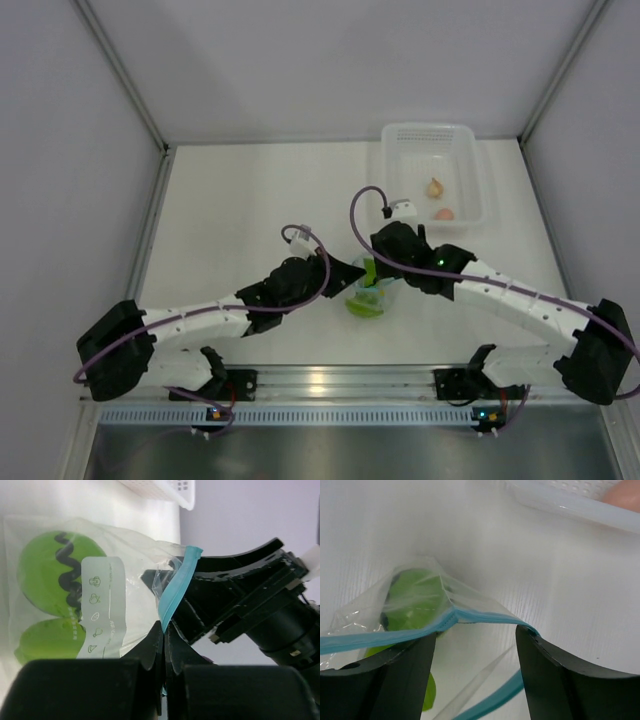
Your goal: Open the zip-top bag and remove the fake food
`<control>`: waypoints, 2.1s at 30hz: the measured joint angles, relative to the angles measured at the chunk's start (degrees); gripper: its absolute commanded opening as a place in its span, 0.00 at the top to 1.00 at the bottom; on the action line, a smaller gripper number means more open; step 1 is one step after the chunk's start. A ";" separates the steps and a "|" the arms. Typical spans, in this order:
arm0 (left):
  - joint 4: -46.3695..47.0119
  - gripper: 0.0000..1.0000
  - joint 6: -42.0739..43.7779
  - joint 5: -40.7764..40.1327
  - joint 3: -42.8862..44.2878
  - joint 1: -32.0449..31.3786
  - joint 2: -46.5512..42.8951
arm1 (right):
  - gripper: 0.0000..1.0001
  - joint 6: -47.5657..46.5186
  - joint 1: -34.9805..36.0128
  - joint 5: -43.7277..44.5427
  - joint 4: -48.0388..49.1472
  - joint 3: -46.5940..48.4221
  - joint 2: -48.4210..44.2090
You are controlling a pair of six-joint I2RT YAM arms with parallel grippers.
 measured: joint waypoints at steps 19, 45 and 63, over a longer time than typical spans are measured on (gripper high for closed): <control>0.42 1.00 -0.48 -5.68 -6.45 0.15 4.68 | 0.36 -2.05 8.24 -4.98 8.66 -2.40 9.38; -1.16 1.00 1.75 -6.58 -9.73 4.90 5.84 | 0.15 -15.69 4.98 -11.06 26.75 0.39 25.77; -0.76 1.00 6.71 -4.87 -9.07 7.41 4.81 | 0.22 -11.91 3.17 -10.03 44.46 -7.08 25.44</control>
